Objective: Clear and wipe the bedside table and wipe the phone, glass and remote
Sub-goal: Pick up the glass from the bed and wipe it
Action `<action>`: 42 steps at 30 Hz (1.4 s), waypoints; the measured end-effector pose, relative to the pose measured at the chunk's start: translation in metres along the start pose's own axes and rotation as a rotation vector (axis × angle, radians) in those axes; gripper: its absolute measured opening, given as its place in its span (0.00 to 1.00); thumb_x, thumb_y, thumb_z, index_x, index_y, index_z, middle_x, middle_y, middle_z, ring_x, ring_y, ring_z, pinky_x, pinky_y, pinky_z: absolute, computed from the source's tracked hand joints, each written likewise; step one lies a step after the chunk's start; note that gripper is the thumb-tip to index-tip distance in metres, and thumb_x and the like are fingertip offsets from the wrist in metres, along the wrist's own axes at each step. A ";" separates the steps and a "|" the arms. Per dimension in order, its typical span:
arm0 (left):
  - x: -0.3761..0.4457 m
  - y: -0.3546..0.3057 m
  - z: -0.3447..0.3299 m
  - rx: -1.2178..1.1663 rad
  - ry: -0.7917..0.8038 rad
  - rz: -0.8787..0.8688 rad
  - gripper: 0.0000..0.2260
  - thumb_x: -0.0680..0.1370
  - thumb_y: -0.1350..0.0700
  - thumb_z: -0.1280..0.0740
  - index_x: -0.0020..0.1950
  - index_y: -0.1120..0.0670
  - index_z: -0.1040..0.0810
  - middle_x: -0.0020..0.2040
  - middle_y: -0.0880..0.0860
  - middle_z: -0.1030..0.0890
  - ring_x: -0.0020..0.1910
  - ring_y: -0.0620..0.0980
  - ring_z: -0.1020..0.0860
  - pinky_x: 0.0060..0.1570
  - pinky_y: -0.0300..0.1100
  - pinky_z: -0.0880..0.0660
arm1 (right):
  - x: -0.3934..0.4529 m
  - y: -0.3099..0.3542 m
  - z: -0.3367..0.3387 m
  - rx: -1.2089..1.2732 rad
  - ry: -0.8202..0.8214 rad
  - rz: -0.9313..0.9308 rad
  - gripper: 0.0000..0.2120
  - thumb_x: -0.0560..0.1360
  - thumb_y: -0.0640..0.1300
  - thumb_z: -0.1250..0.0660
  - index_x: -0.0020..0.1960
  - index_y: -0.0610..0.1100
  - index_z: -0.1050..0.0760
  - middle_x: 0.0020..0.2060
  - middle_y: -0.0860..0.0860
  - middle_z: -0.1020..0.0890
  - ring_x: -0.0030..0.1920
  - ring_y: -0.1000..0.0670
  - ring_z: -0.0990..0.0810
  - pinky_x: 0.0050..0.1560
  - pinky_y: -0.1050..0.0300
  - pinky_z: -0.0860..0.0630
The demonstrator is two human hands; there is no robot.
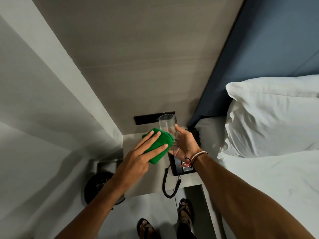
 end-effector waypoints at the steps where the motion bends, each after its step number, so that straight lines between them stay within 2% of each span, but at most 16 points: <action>1: 0.001 0.003 0.005 -0.003 -0.036 0.023 0.36 0.70 0.79 0.35 0.73 0.52 0.27 0.78 0.56 0.34 0.78 0.58 0.38 0.74 0.54 0.34 | -0.001 -0.001 0.001 0.006 0.002 -0.007 0.18 0.75 0.55 0.33 0.59 0.45 0.21 0.56 0.41 0.19 0.49 0.42 0.17 0.53 0.47 0.20; 3: 0.007 0.009 0.016 0.006 -0.129 0.077 0.35 0.69 0.79 0.37 0.73 0.53 0.28 0.77 0.58 0.34 0.78 0.60 0.37 0.75 0.52 0.38 | 0.001 -0.003 0.003 0.017 -0.016 -0.022 0.21 0.74 0.53 0.31 0.65 0.50 0.27 0.56 0.41 0.20 0.50 0.42 0.18 0.56 0.46 0.23; 7: 0.025 0.020 0.028 0.014 -0.222 0.162 0.33 0.71 0.77 0.39 0.73 0.55 0.28 0.77 0.59 0.34 0.78 0.61 0.38 0.76 0.55 0.38 | 0.003 -0.011 0.001 0.070 -0.025 -0.053 0.20 0.73 0.54 0.30 0.62 0.51 0.31 0.55 0.43 0.20 0.54 0.43 0.19 0.69 0.40 0.33; 10: 0.035 0.026 0.023 0.005 -0.211 0.219 0.33 0.71 0.77 0.42 0.73 0.56 0.27 0.78 0.59 0.34 0.78 0.60 0.38 0.77 0.49 0.43 | 0.005 -0.012 -0.005 0.097 -0.004 -0.059 0.14 0.74 0.53 0.35 0.57 0.50 0.28 0.58 0.41 0.21 0.58 0.42 0.22 0.63 0.42 0.30; 12: 0.037 0.024 0.015 0.011 -0.193 0.240 0.34 0.71 0.78 0.39 0.74 0.55 0.28 0.78 0.58 0.35 0.78 0.59 0.39 0.77 0.43 0.45 | 0.007 -0.013 -0.008 0.101 -0.020 -0.071 0.10 0.72 0.49 0.35 0.52 0.50 0.24 0.53 0.41 0.18 0.55 0.42 0.20 0.58 0.44 0.27; 15: 0.031 0.017 0.004 0.022 -0.193 0.244 0.35 0.71 0.78 0.39 0.75 0.53 0.30 0.78 0.58 0.36 0.78 0.61 0.40 0.74 0.50 0.41 | 0.009 -0.014 -0.013 0.119 -0.015 -0.079 0.10 0.78 0.50 0.37 0.58 0.50 0.25 0.51 0.42 0.18 0.51 0.43 0.19 0.55 0.46 0.26; 18: 0.018 0.010 -0.002 0.015 -0.214 0.232 0.36 0.71 0.77 0.40 0.76 0.52 0.33 0.79 0.57 0.37 0.79 0.61 0.41 0.74 0.49 0.40 | 0.008 -0.010 -0.014 0.086 0.028 -0.056 0.17 0.79 0.53 0.38 0.67 0.51 0.29 0.61 0.43 0.20 0.55 0.41 0.20 0.58 0.43 0.24; 20: 0.006 0.003 -0.007 0.034 -0.212 0.189 0.35 0.72 0.75 0.39 0.76 0.51 0.34 0.79 0.57 0.38 0.79 0.61 0.41 0.74 0.51 0.38 | 0.006 -0.006 -0.018 0.011 0.082 -0.046 0.23 0.78 0.54 0.37 0.70 0.46 0.29 0.65 0.42 0.23 0.57 0.42 0.20 0.60 0.42 0.23; 23: -0.012 -0.009 -0.018 0.086 -0.165 0.088 0.36 0.71 0.76 0.37 0.76 0.51 0.34 0.78 0.58 0.37 0.79 0.62 0.40 0.72 0.58 0.32 | 0.004 -0.002 -0.020 -0.026 0.088 -0.046 0.24 0.76 0.54 0.35 0.68 0.44 0.29 0.57 0.43 0.21 0.48 0.45 0.16 0.45 0.48 0.16; 25: -0.021 -0.012 -0.022 0.133 -0.118 0.037 0.39 0.69 0.78 0.35 0.76 0.52 0.32 0.78 0.59 0.36 0.78 0.62 0.40 0.71 0.59 0.30 | 0.004 -0.002 -0.016 -0.043 0.063 -0.050 0.24 0.73 0.53 0.32 0.66 0.46 0.27 0.56 0.43 0.21 0.45 0.46 0.16 0.39 0.53 0.17; 29: -0.025 -0.011 -0.010 0.204 -0.108 -0.016 0.37 0.69 0.78 0.34 0.75 0.54 0.31 0.77 0.60 0.34 0.78 0.62 0.38 0.70 0.59 0.29 | 0.003 -0.005 -0.013 -0.020 0.068 -0.055 0.19 0.73 0.52 0.30 0.62 0.48 0.26 0.56 0.41 0.22 0.46 0.43 0.15 0.44 0.49 0.17; 31: -0.021 -0.006 0.001 0.198 -0.136 0.019 0.35 0.71 0.77 0.37 0.75 0.54 0.31 0.77 0.60 0.34 0.78 0.63 0.38 0.74 0.57 0.33 | 0.003 -0.008 -0.010 -0.056 0.043 -0.073 0.20 0.73 0.52 0.29 0.62 0.47 0.27 0.55 0.42 0.21 0.48 0.43 0.16 0.52 0.47 0.18; 35: -0.007 0.013 0.020 0.139 -0.208 0.162 0.34 0.71 0.75 0.42 0.75 0.53 0.29 0.78 0.58 0.35 0.79 0.60 0.40 0.78 0.41 0.46 | 0.004 -0.009 -0.010 -0.066 0.000 -0.052 0.23 0.71 0.48 0.27 0.62 0.51 0.32 0.56 0.45 0.18 0.55 0.45 0.18 0.57 0.48 0.23; 38: 0.004 0.019 0.022 0.129 -0.234 0.211 0.35 0.70 0.77 0.41 0.75 0.55 0.29 0.78 0.58 0.35 0.79 0.60 0.40 0.78 0.48 0.43 | 0.004 -0.011 -0.011 -0.046 -0.015 -0.024 0.22 0.70 0.46 0.27 0.60 0.53 0.32 0.61 0.44 0.20 0.60 0.43 0.22 0.62 0.45 0.26; 40: 0.009 0.019 0.020 0.122 -0.243 0.238 0.36 0.70 0.77 0.40 0.75 0.54 0.30 0.78 0.59 0.35 0.79 0.60 0.40 0.76 0.52 0.41 | 0.003 -0.015 -0.012 -0.028 -0.018 -0.047 0.23 0.70 0.48 0.27 0.62 0.53 0.30 0.57 0.44 0.18 0.55 0.44 0.19 0.56 0.46 0.22; 42: 0.012 0.017 0.015 0.116 -0.230 0.250 0.37 0.70 0.78 0.39 0.76 0.53 0.31 0.79 0.58 0.37 0.79 0.61 0.40 0.73 0.54 0.39 | 0.003 -0.017 -0.014 0.000 -0.004 -0.070 0.15 0.72 0.51 0.30 0.57 0.52 0.27 0.53 0.42 0.17 0.50 0.44 0.18 0.53 0.47 0.22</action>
Point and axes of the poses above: each hand's wrist, its own x-axis towards the middle knuckle, its own z-axis out of the back of the hand, y = z × x, the point moved 7 cm from there along x, towards the middle knuckle
